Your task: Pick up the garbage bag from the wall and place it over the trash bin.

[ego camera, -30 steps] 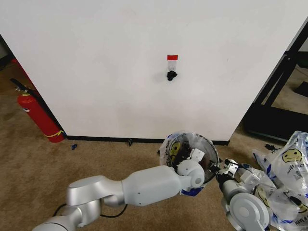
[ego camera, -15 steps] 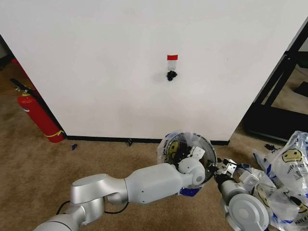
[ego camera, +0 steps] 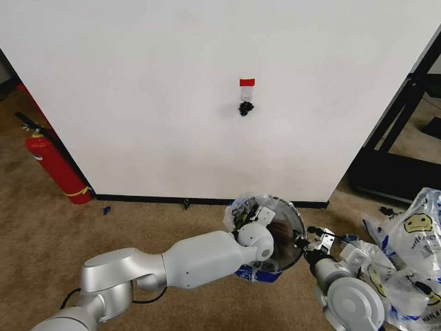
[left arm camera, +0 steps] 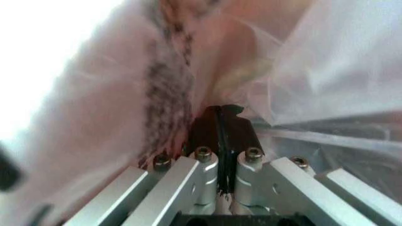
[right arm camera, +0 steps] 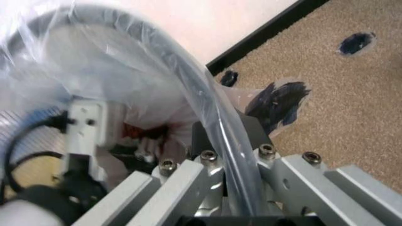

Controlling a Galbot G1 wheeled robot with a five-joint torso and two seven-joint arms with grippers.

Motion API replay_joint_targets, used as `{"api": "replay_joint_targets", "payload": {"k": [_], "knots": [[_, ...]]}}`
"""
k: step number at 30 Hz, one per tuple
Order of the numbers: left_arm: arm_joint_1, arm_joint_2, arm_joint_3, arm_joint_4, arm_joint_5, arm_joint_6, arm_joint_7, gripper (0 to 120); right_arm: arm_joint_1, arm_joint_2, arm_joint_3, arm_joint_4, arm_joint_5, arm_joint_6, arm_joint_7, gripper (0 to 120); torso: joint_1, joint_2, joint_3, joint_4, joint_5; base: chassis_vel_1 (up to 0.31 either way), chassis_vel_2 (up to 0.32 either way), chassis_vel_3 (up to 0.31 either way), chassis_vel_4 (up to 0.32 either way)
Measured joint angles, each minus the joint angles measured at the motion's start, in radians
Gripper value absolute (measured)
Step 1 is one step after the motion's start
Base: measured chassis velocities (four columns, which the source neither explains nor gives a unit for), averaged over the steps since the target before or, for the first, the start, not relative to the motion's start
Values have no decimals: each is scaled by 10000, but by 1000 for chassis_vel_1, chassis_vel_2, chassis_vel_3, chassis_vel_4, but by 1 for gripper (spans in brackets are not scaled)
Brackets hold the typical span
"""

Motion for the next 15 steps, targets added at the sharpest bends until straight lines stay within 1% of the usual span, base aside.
{"api": "replay_joint_targets", "payload": {"k": [3, 6, 7, 9, 10, 12, 13, 15], "knots": [[57, 56, -12, -180, -109, 19, -5, 0, 11, 4, 13, 2, 50, -2, 36, 0, 0, 0, 0, -1, 0, 0, 0, 0, 0], [103, 316, 117, -898, -583, 99, -77, 0, 110, 88, 152, -140, 180, 31, 226, 0, 0, 0, 0, -1, 0, 0, 0, 0, 0], [107, 335, 151, -990, -639, 110, -82, 0, 121, 117, 157, -157, 199, 54, 234, 0, 0, 0, 0, 0, -4, 0, 0, 0, 0], [116, 376, 212, -1347, -780, 122, -87, 0, 119, 263, 151, -256, 265, 76, 242, 0, 0, 0, 0, 0, 7, 0, 0, 0, 0], [116, 376, 212, -1347, -780, 122, -87, 0, 119, 263, 151, -256, 265, 76, 242, 0, 0, 0, 0, 0, 7, 0, 0, 0, 0], [97, 430, 220, -1714, -904, 123, -144, 0, 154, 372, 152, -422, 269, 144, 246, 0, 0, 0, 0, -1, -3, 0, 0, 0, 0], [81, 447, 223, -1796, -937, 120, -157, 0, 166, 394, 151, -456, 281, 153, 248, 0, 0, 0, 0, -1, -2, 0, 0, 0, 0], [-62, 587, 227, -2320, -1140, 98, -252, 0, 240, 513, 143, -633, 375, 163, 273, 0, 0, 0, 0, 0, 7, 0, 0, 0, 0]]}}
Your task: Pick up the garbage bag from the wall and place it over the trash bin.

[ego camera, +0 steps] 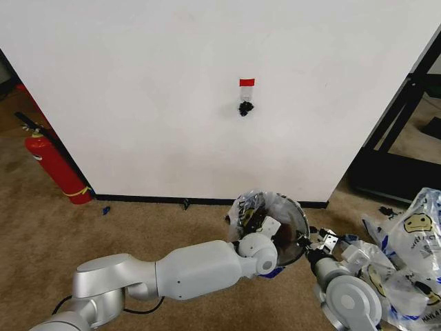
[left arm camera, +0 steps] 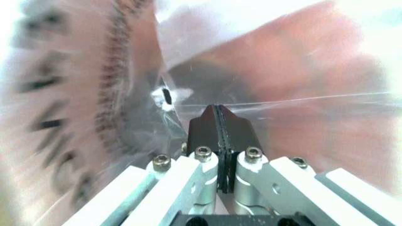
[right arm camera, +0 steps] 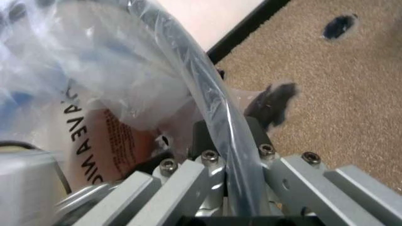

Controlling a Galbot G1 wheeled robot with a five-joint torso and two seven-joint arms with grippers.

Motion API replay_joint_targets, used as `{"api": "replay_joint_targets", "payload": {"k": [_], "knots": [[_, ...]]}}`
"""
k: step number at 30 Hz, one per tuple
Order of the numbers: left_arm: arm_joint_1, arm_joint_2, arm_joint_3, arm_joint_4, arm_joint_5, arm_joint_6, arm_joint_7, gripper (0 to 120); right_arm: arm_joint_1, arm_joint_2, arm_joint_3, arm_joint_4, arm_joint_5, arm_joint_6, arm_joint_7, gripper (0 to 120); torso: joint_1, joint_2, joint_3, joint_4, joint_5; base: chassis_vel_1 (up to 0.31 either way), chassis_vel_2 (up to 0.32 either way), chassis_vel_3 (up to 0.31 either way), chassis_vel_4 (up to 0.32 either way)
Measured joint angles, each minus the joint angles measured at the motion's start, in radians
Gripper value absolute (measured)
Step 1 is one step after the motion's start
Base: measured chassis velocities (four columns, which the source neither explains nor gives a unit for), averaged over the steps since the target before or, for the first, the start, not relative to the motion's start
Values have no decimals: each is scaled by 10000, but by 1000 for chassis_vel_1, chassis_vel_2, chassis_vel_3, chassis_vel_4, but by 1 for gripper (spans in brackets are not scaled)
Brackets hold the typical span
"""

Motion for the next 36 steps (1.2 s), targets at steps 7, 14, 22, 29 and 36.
{"api": "replay_joint_targets", "payload": {"k": [7, 14, 22, 29, 36], "knots": [[-355, 385, -166, -1271, -223, -480, 263, 0, 295, 365, -50, -582, 0, 35, 4, 0, 0, 0, 0, 0, -9, 0, 0, 0, 0], [-441, 552, -604, -1945, -221, -1101, 492, 0, 444, 546, -88, -876, -45, 45, -23, 0, 0, 0, 0, -1, -6, 0, 0, 0, 0], [987, 2578, -2279, -3935, 41, -1551, 786, 0, 676, 992, 225, -1143, 373, -4, 287, 0, 0, 0, 0, 0, -11, 0, 0, 0, 0], [2194, 3661, -3205, -4601, 792, -1863, 1179, 0, 659, 1365, 533, -1140, 448, -192, 737, 0, 0, 0, 0, -3, -8, 0, 0, 0, 0], [3969, 4386, -5245, -5176, 2364, -2338, 1986, 0, 996, 1642, 470, -1445, 558, -538, 1222, 0, 0, 0, -1, 0, -7, 0, 0, 0, 0]]}}
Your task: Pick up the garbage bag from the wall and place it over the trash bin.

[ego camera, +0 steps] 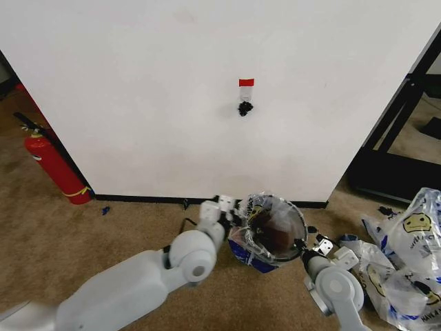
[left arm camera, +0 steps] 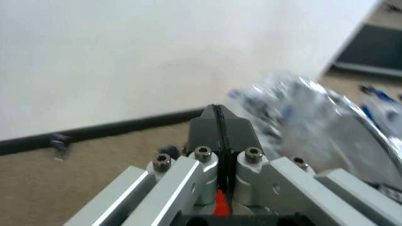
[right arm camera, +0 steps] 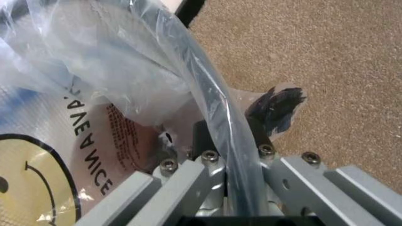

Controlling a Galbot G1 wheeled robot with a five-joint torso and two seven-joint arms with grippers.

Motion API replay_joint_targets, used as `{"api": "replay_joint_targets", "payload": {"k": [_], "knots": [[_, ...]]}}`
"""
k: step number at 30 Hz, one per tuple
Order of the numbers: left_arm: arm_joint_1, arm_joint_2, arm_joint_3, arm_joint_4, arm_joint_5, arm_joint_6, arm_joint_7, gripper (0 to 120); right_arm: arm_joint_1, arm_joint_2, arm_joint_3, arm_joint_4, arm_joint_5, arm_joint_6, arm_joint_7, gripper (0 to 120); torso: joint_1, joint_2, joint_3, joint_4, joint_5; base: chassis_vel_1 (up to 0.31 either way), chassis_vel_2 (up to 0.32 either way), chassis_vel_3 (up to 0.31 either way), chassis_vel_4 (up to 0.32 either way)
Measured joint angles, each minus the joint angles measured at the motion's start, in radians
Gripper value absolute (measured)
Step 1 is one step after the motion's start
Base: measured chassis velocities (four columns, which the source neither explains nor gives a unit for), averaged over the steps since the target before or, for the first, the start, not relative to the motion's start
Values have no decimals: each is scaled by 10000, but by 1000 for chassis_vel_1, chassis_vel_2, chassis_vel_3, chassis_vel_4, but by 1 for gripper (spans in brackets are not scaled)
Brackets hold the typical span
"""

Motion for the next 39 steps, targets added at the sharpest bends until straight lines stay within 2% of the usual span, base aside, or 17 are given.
{"api": "replay_joint_targets", "payload": {"k": [3, 4, 6, 10, 12, 18, 21, 24, 27, 30, 37, 38, 39], "knots": [[835, 170, -848, -190, 906, -252, 419, 1, 125, 104, -76, -198, -118, -12, -4, 0, 0, 0, 1, 0, -2, 0, 0, 0, 0], [1751, 286, -1793, -519, 1411, -344, 661, 10, 295, 176, -178, -364, -134, -85, 9, 0, 0, 0, 0, 2, 1, 0, 0, 0, 0], [2334, 322, -2289, -718, 1531, -348, 675, 17, 451, 196, -258, -487, -82, -203, 101, 0, 0, 0, 0, 3, -1, 0, 0, 0, 0], [2922, 369, -2740, -848, 1688, -336, 670, 27, 735, 216, -449, -739, 60, -500, 336, 0, 0, 0, 0, 1, 0, 0, 0, 0, 0], [3238, 361, -3008, -901, 1716, -330, 642, 38, 997, 259, -670, -1080, 63, -767, 488, 0, 0, 0, 1, 2, 0, 0, 0, 0, 0], [3542, 248, -3292, -965, 1829, -448, 659, 56, 1389, 279, -957, -1527, 51, -958, 566, 0, -1, 1, 0, -3, -6, 0, 0, 0, 0], [3767, 161, -3510, -977, 1952, -603, 764, 71, 1540, 251, -1070, -1690, 51, -1064, 496, 0, -1, 3, -2, -5, -8, 0, 0, 0, 0], [3860, 139, -3606, -980, 2006, -659, 800, 78, 1554, 251, -1074, -1707, 54, -1106, 436, 0, -1, 3, -2, -5, -9, 0, 0, 0, 0], [4021, 141, -3820, -1049, 2030, -677, 857, 93, 1443, 251, -1085, -1550, 116, -1216, 290, 11, 0, 2, 2, 3, 12, 0, 0, 0, 0], [4085, 180, -3910, -1074, 2091, -699, 897, 99, 1324, 205, -1059, -1328, 179, -1259, 267, 20, 1, 1, 3, 4, 5, 0, 0, 0, 0], [4186, 226, -3942, -1097, 2287, -763, 901, 100, 959, 57, -907, -673, 312, -1288, 158, 46, 1, 0, 3, 2, 3, 0, 0, 0, 0], [4210, 225, -3960, -1100, 2330, -776, 904, 100, 848, 15, -869, -495, 368, -1297, 32, 52, 1, 0, 3, 1, 2, 0, 0, 0, 0], [4210, 225, -3960, -1100, 2330, -776, 904, 100, 848, 15, -869, -495, 368, -1297, 32, 52, 1, 0, 3, 1, 2, 0, 0, 0, 0]]}}
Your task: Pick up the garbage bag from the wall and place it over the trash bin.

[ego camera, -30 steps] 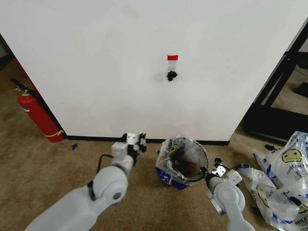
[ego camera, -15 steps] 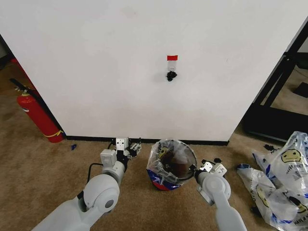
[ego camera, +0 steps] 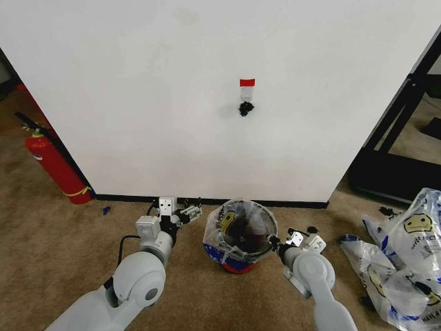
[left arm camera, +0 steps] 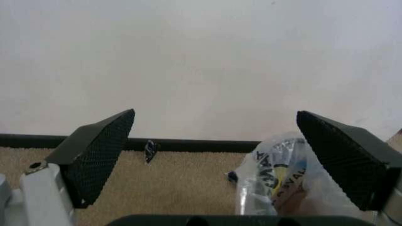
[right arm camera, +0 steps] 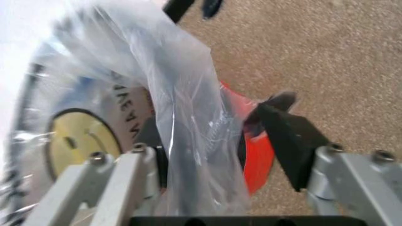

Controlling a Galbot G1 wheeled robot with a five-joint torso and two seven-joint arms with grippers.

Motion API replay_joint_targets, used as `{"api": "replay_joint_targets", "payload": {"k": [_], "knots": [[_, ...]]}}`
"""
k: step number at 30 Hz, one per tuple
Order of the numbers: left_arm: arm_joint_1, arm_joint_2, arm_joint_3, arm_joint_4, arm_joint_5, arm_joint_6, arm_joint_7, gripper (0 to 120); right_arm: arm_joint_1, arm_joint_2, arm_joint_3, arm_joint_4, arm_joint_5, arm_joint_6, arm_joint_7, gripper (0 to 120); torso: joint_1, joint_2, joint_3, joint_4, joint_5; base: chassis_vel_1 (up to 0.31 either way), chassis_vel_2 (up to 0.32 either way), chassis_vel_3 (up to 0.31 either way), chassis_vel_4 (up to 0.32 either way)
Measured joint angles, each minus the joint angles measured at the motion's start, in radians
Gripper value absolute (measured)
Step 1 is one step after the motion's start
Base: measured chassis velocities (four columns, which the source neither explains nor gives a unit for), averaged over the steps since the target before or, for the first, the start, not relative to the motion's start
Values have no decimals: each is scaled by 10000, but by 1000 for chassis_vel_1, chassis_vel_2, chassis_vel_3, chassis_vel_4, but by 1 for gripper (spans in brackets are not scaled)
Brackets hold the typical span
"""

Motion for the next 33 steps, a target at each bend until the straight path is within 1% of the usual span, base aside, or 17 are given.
{"api": "replay_joint_targets", "payload": {"k": [1, 4, 5, 7, 9, 12, 15, 17, 21, 22, 23, 25, 26, 27, 30, 31, 33], "knots": [[8, 0, -10, 0, 22, -5, 2, 100, -43, -16, 13, 63, 19, -1, -67, 54, 0, 0, 0, 0, -1, 0, 0, 0, 0], [72, 3, -97, -10, 165, -56, 59, 100, -385, -133, 134, 545, 46, 107, -848, 69, 0, 0, -1, -1, 0, 0, 0, 0, 0], [93, 9, -116, -29, 177, -60, 67, 100, -446, -162, 153, 638, 5, 157, -960, 71, 0, 0, -1, -1, -1, 0, 0, 0, 0], [239, 47, -199, -139, 230, -67, 93, 100, -572, -273, 198, 859, -211, 239, -1014, 81, 0, 0, -2, -1, 0, 0, 0, 0, 0], [262, 52, -210, -153, 240, -68, 100, 100, -601, -300, 207, 890, -265, 239, -1014, 82, 0, 0, -2, -1, 0, 0, 0, 0, 0], [607, 87, -407, -266, 558, -196, 227, 100, -967, -523, 283, 1290, -793, 230, -1112, 95, 0, 0, -1, -2, 0, 0, 0, 0, 0], [854, 82, -656, -333, 779, -385, 360, 100, -1260, -629, 333, 1635, -1170, 304, -1413, 99, 0, 0, -2, -1, 0, 0, 0, 0, 0], [1150, 54, -1137, -411, 876, -702, 651, 100, -1684, -731, 398, 2143, -1880, 627, -2007, 100, 0, 0, -2, 0, 0, 0, 0, 0, 0], [1991, -25, -2662, -5, 1429, -2724, 1993, 100, -2962, -807, 565, 2951, -5669, 3098, -4442, 100, -1, 0, -3, -3, 0, 0, 0, 0, 0], [2078, -44, -2788, 82, 1500, -2947, 2107, 100, -3107, -794, 598, 2966, -6202, 3516, -4751, 100, -1, 0, -3, -3, -2, 0, 0, 0, 0], [2413, -131, -3269, 425, 1640, -3760, 2523, 100, -3544, -686, 704, 2973, -7523, 4836, -5482, 100, -1, 0, -3, -1, -3, 0, 0, 0, 0], [2496, -159, -3383, 504, 1648, -3925, 2613, 100, -3652, -642, 734, 2980, -7816, 5146, -5630, 100, -1, 0, -3, -1, -2, 0, 0, 0, 0], [2821, -263, -3768, 752, 1651, -4496, 2925, 100, -4084, -448, 841, 3022, -8804, 6141, -6089, 100, -1, 0, -3, -3, -3, 0, 0, 0, 0], [3129, -340, -4098, 923, 1695, -4935, 3169, 100, -4399, -283, 916, 3032, -9401, 6778, -6367, 100, -1, 0, -3, -3, -5, 0, 0, 0, 0], [3776, -508, -4678, 1117, 1943, -5741, 3561, 100, -4943, 14, 1005, 3033, -10418, 7904, -6803, 100, -1, 0, -3, -3, -3, 0, 0, 0, 0], [3776, -508, -4678, 1117, 1943, -5741, 3561, 100, -4943, 14, 1005, 3033, -10418, 7904, -6803, 100, -1, 0, -3, -3, -3, 0, 0, 0, 0], [4486, -685, -5174, 1160, 2285, -6468, 3812, 100, -5311, 321, 1036, 3033, -11286, 8764, -7020, 100, -2, 0, -4, -1, -2, 0, 0, 0, 0]]}}
